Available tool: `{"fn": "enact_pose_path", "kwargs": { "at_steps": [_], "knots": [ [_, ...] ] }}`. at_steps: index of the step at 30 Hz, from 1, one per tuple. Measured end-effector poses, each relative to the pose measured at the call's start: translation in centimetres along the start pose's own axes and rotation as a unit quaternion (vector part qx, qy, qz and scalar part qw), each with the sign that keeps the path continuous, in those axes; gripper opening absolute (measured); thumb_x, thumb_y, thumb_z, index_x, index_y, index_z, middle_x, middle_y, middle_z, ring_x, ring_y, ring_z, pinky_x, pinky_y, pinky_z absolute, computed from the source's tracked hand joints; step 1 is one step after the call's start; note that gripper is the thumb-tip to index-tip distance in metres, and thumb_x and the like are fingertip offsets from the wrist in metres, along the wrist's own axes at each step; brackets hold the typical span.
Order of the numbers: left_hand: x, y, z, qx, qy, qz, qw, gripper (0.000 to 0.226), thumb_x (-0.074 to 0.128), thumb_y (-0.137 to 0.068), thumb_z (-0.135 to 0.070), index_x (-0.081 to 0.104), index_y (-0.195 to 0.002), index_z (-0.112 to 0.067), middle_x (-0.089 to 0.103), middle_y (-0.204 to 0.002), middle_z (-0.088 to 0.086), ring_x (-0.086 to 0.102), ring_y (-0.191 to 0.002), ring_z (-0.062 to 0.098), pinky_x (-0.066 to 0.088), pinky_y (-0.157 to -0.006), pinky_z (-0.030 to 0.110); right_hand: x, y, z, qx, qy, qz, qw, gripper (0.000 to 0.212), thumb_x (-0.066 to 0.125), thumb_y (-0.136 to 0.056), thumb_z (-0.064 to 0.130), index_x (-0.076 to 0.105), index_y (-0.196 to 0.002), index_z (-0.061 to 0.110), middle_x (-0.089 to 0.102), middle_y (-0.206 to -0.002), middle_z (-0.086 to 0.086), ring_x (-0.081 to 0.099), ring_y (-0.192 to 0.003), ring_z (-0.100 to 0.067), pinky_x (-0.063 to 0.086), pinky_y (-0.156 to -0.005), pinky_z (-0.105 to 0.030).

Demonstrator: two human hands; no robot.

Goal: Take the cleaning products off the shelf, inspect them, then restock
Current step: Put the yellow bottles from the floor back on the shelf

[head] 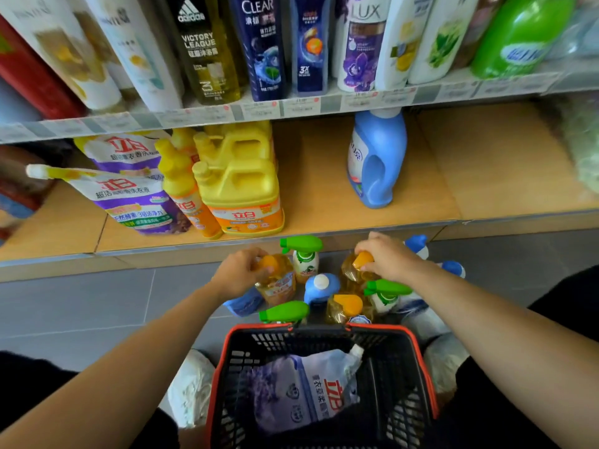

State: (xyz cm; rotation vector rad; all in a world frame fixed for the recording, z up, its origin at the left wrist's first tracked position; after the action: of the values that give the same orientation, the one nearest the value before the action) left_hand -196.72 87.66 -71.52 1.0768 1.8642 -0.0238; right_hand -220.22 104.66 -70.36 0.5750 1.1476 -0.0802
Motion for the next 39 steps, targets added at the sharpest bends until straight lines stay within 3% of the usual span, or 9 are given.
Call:
{"fn": "enact_pose_path", "kwargs": {
  "at_steps": [11, 18, 21, 24, 27, 30, 32, 34, 39],
  "knots": [
    [-2.3, 1.7, -2.7, 0.018, 0.098, -0.019, 0.995, 0.023, 0.079, -0.086, -0.013, 0.071, -0.108, -0.011, 0.072, -0.097, 0.011, 0.067, -0.091, 0.026, 0.057, -0.085, 0.042, -5.3, 2.2, 0.9, -0.004, -0.002, -0.051, 0.999, 0.011, 0.07, -0.092, 0.032, 0.063, -0.088, 0.025, 0.062, -0.093, -0.004, 0.056, -0.095, -0.026, 0.048, -0.082, -0.038],
    [-9.8, 4.9, -9.8, 0.103, 0.018, -0.03, 0.994, 0.026, 0.081, -0.086, -0.025, 0.073, -0.11, -0.022, 0.072, -0.096, -0.002, 0.067, -0.089, 0.013, 0.056, -0.076, 0.027, -13.0, 5.1, 2.7, -0.019, 0.011, -0.135, 0.991, 0.029, 0.07, -0.09, 0.035, 0.058, -0.068, 0.021, 0.049, -0.066, 0.008, 0.052, -0.068, -0.018, 0.031, -0.055, -0.031],
    [-13.1, 6.1, -12.5, 0.133, 0.035, -0.037, 0.99, 0.024, 0.082, -0.084, -0.022, 0.073, -0.106, -0.024, 0.065, -0.074, -0.017, 0.06, -0.072, 0.002, 0.044, -0.062, 0.014, -16.8, 5.9, 3.8, -0.028, 0.028, -0.184, 0.982, 0.027, 0.07, -0.09, 0.037, 0.065, -0.071, 0.018, 0.046, -0.061, 0.009, 0.048, -0.068, -0.021, 0.029, -0.061, -0.032],
    [-16.3, 7.0, -14.3, 0.156, 0.062, -0.059, 0.984, 0.02, 0.082, -0.083, -0.022, 0.075, -0.102, -0.024, 0.064, -0.073, -0.014, 0.059, -0.075, 0.005, 0.047, -0.066, 0.02, -20.5, 5.9, 4.4, -0.03, 0.009, -0.215, 0.976, 0.034, 0.068, -0.092, 0.037, 0.058, -0.063, 0.021, 0.047, -0.06, 0.008, 0.049, -0.071, -0.025, 0.032, -0.066, -0.034],
    [-18.5, 7.2, -15.7, 0.173, 0.11, -0.066, 0.977, 0.022, 0.081, -0.083, -0.018, 0.075, -0.105, -0.018, 0.074, -0.082, -0.002, 0.067, -0.082, 0.013, 0.055, -0.072, 0.026, -22.9, 5.0, 5.5, -0.045, -0.031, -0.237, 0.97, 0.048, 0.071, -0.09, 0.035, 0.042, -0.052, 0.028, 0.044, -0.057, 0.01, 0.045, -0.06, -0.012, 0.029, -0.059, -0.03],
    [-19.7, 6.6, -16.9, 0.191, 0.192, -0.067, 0.96, 0.02, 0.079, -0.083, -0.01, 0.075, -0.101, -0.018, 0.077, -0.079, -0.005, 0.072, -0.077, 0.007, 0.054, -0.068, 0.016, -23.1, 3.0, 6.6, -0.052, -0.067, -0.237, 0.968, 0.037, 0.072, -0.09, 0.034, 0.054, -0.059, 0.028, 0.053, -0.063, 0.01, 0.051, -0.064, -0.007, 0.028, -0.056, -0.024],
    [-20.2, 5.8, -17.0, 0.195, 0.234, -0.076, 0.949, 0.02, 0.077, -0.085, -0.008, 0.074, -0.104, -0.015, 0.078, -0.088, 0.001, 0.074, -0.084, 0.012, 0.059, -0.076, 0.022, -22.8, 1.5, 6.8, -0.043, -0.083, -0.246, 0.965, 0.017, 0.073, -0.09, 0.032, 0.072, -0.079, 0.019, 0.066, -0.079, 0.002, 0.058, -0.076, -0.015, 0.038, -0.065, -0.028],
    [-20.3, 5.1, -16.9, 0.204, 0.264, -0.086, 0.939, 0.019, 0.075, -0.086, -0.007, 0.074, -0.105, -0.013, 0.078, -0.091, 0.002, 0.073, -0.084, 0.011, 0.058, -0.074, 0.021, -22.4, 0.0, 6.5, -0.024, -0.089, -0.256, 0.962, 0.021, 0.074, -0.09, 0.03, 0.075, -0.095, 0.009, 0.07, -0.091, -0.008, 0.06, -0.085, -0.021, 0.05, -0.077, -0.036],
    [-19.9, 3.3, -16.6, 0.21, 0.282, -0.088, 0.932, 0.017, 0.074, -0.088, -0.011, 0.074, -0.101, -0.022, 0.078, -0.089, -0.003, 0.073, -0.084, 0.009, 0.055, -0.072, 0.018, -20.5, -3.7, 6.3, -0.001, -0.058, -0.242, 0.968, 0.026, 0.068, -0.093, 0.039, 0.068, -0.08, 0.016, 0.069, -0.082, -0.005, 0.065, -0.085, -0.027, 0.053, -0.077, -0.044]
  ]
}}
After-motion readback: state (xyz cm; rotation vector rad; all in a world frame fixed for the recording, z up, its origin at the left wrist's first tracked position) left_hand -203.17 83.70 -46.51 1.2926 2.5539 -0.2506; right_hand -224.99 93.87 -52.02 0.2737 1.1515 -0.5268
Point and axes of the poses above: each hand's wrist, its own y-axis away from the middle knuckle, its own x-axis out of the palm, z = x × y, the point moved 9 cm from there along -y, towards the middle knuckle
